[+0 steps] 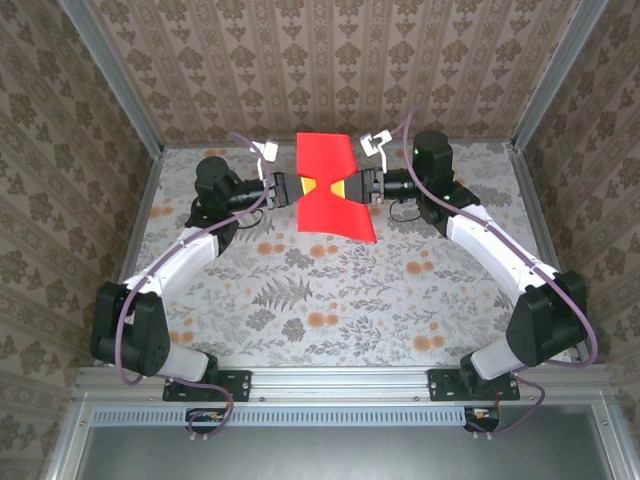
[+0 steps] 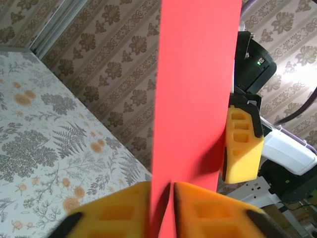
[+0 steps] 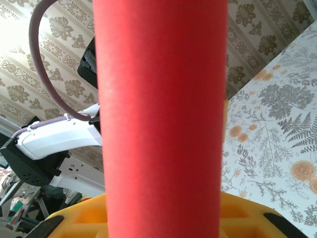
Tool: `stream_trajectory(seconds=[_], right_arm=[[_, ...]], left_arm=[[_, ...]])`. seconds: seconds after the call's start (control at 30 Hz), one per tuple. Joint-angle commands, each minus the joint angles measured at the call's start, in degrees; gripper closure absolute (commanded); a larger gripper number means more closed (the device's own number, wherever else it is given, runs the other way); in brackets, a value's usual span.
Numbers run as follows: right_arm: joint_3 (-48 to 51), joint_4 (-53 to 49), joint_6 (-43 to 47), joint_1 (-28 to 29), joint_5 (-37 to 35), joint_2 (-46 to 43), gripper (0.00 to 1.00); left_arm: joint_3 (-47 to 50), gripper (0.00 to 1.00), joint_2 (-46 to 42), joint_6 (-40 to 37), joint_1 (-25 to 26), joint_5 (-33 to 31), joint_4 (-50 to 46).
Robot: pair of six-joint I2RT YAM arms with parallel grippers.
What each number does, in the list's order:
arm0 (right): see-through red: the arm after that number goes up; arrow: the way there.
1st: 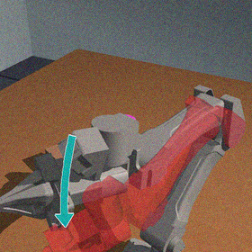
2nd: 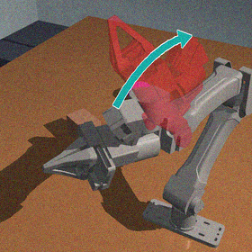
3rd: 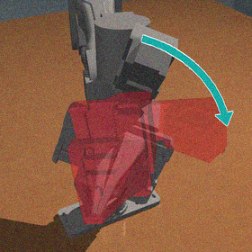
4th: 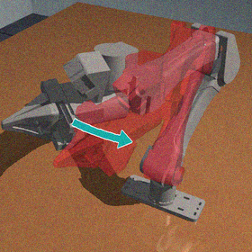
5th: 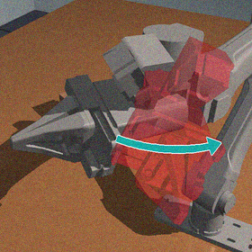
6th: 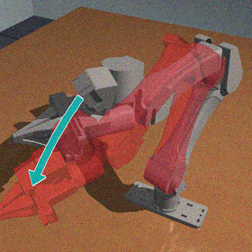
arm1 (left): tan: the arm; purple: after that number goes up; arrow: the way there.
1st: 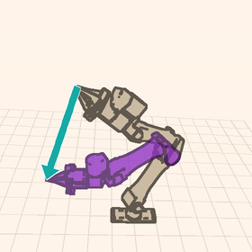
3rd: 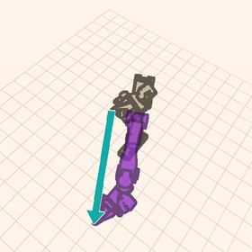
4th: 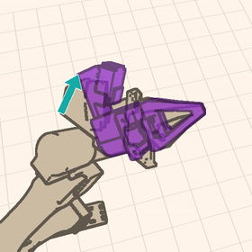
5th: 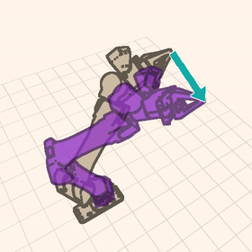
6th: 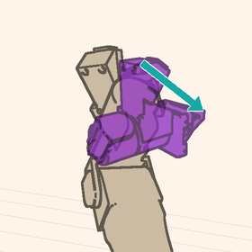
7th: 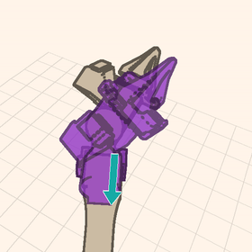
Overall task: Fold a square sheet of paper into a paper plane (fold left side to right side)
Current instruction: Place a square sheet of paper at the center of the table.
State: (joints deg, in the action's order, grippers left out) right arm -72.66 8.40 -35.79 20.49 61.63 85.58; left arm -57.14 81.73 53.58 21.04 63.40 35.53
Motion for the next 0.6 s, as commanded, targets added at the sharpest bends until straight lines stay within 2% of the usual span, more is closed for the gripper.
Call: stream_trajectory(seconds=[0.0, 0.2, 0.37, 0.57], right_arm=[[-0.03, -1.35, 1.54, -0.81, -1.69, -1.92, 0.67], [1.06, -11.77, 7.7, -2.63, -8.57, -4.28, 0.52], [3.59, -20.5, 11.63, -4.09, -16.38, -5.51, 0.4], [6.38, -26.24, 13.55, -4.32, -20.88, -5.51, 0.32]], left_arm=[[-1.86, 0.91, -1.86, -2.56, 0.37, 0.25, -1.88], [-1.44, 0.99, -2.02, -5.08, 0.44, -2.04, -7.98], [0.23, 1.0, -1.65, -9.7, 0.46, -5.16, -17.03], [4.09, 1.0, 1.1, -10.14, 1.48, -7.63, -19.35]])
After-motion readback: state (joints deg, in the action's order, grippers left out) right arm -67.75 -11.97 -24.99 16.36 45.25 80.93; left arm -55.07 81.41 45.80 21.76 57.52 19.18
